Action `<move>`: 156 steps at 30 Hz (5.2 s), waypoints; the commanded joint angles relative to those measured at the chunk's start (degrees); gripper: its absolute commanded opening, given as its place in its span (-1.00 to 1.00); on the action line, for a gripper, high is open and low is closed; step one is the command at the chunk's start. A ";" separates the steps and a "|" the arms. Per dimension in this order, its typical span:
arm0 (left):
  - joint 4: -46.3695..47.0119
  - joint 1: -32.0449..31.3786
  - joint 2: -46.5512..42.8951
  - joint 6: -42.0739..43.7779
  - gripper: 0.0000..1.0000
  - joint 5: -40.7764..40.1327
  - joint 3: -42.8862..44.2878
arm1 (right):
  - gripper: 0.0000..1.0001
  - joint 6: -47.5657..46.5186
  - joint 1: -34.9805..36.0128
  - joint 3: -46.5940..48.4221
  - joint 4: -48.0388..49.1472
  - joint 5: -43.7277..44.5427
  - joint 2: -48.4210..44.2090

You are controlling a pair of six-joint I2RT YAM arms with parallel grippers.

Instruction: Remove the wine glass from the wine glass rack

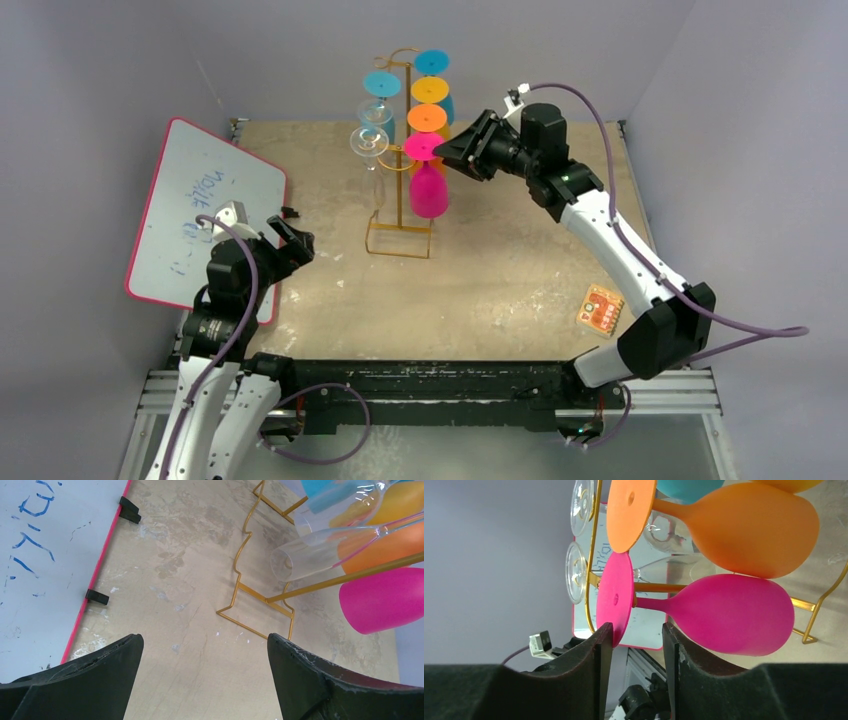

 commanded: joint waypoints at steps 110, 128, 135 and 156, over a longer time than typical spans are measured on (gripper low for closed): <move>23.67 -33.19 14.04 -13.25 0.59 9.86 -0.29 | -1.00 -5.86 -1.91 -48.77 15.81 0.02 -44.21; 53.54 -40.90 23.85 -23.99 0.46 9.94 -10.64 | -1.00 -2.82 -1.90 -55.13 28.80 -15.56 -41.98; 61.73 -40.97 24.87 -27.72 0.39 9.60 -15.00 | -1.00 -2.90 -1.90 -54.26 30.52 -18.68 -39.37; 75.33 -40.97 31.13 -29.51 -0.67 19.45 -17.29 | -1.00 -1.46 -1.90 -53.37 32.22 -20.79 -36.07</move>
